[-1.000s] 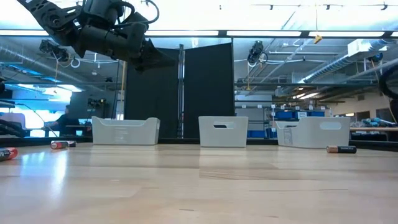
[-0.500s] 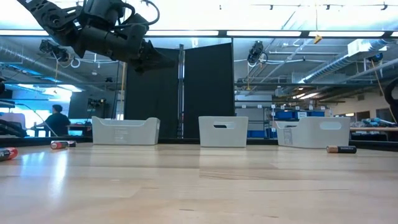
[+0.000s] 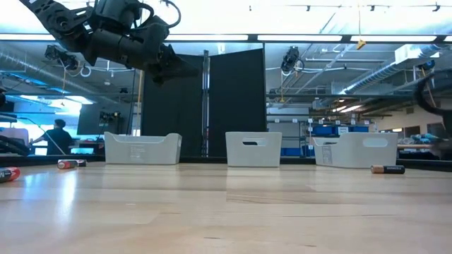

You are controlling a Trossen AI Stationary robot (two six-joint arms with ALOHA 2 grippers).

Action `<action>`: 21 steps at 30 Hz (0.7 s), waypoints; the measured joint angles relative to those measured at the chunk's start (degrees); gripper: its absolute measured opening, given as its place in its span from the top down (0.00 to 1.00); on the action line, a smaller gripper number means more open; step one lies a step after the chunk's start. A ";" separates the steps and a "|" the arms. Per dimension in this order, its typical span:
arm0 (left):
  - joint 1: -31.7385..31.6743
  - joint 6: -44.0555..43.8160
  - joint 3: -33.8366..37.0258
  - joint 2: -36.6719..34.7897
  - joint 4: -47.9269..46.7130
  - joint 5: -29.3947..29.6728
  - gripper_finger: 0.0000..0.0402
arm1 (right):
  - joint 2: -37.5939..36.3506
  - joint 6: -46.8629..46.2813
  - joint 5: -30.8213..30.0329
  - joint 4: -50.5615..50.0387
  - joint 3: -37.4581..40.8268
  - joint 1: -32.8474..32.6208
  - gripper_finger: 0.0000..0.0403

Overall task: Sort batteries
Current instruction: Put the bottom right black brown battery into the left bin

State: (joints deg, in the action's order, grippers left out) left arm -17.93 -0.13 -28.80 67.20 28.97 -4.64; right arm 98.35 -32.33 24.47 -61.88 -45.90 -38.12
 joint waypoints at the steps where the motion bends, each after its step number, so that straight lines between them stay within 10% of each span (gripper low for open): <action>1: -0.06 -1.32 0.00 0.00 0.01 0.08 0.98 | 0.00 0.72 -0.91 -0.16 -1.07 0.51 0.42; 13: -3.16 -23.59 0.00 0.37 -0.90 0.40 0.98 | -0.54 17.43 -22.81 -10.63 -14.51 13.13 0.42; 21: -4.20 -28.22 0.00 4.42 -0.42 -6.65 0.98 | -6.19 30.15 -37.14 3.36 -16.17 28.01 0.42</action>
State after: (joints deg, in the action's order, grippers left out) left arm -22.13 -28.35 -28.80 71.62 28.55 -11.30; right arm 92.15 -2.18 -12.67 -58.51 -62.06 -10.12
